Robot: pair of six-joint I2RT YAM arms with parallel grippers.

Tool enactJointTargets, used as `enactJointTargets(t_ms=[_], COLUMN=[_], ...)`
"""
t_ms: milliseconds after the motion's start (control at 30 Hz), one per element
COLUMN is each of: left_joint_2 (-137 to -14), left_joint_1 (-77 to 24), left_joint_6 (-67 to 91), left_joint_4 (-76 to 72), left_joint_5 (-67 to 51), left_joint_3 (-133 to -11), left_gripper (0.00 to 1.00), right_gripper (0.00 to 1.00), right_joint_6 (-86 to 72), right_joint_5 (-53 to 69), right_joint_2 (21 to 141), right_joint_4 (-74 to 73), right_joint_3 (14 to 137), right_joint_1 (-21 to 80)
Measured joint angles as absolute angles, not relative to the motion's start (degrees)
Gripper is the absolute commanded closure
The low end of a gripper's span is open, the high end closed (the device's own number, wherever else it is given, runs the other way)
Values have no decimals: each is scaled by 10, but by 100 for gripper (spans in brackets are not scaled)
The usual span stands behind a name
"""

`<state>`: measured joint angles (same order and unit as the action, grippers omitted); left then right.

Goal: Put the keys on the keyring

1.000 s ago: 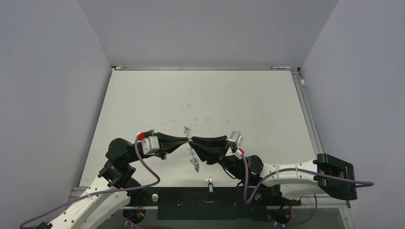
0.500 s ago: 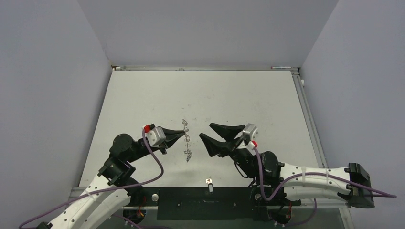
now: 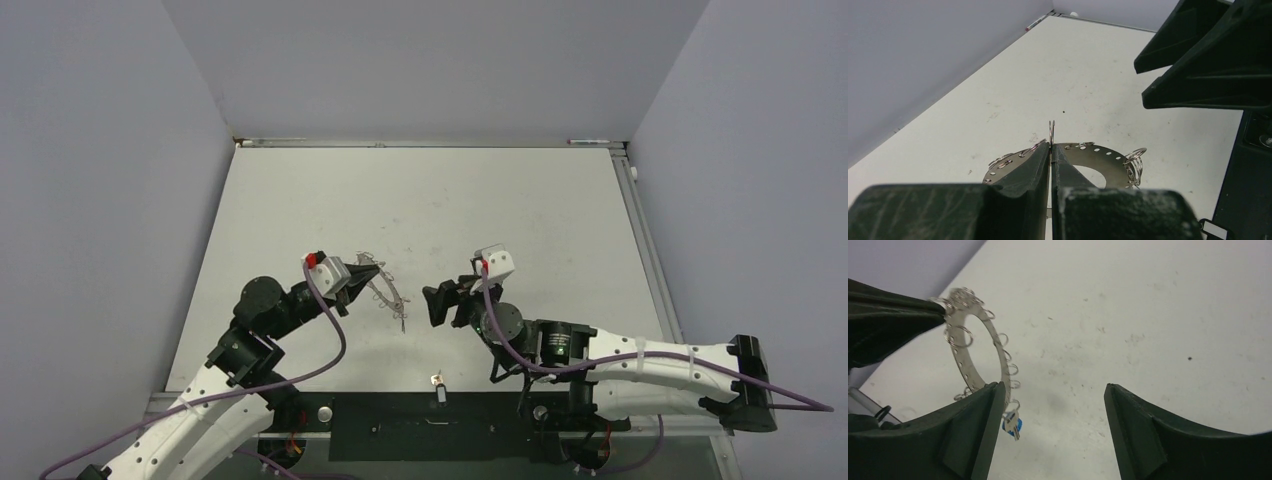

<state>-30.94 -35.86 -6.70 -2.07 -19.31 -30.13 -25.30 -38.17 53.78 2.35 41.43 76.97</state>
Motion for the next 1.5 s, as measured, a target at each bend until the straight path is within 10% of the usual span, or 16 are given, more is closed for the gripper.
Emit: enactJointTargets(t_ms=[300, 1500], left_joint_2=[-303, -294], left_joint_1=[-355, -354], left_joint_6=[-68, -62], left_joint_4=[-14, -10], left_joint_5=[-162, -133], left_joint_3=[-303, -304], left_gripper=[100, 100], right_gripper=[34, 66], right_joint_6=[-469, -824], right_joint_5=[-404, -294], right_joint_2=[592, 775], right_joint_4=[-195, -228], right_joint_3=[434, 381], right_joint_1=[770, 871])
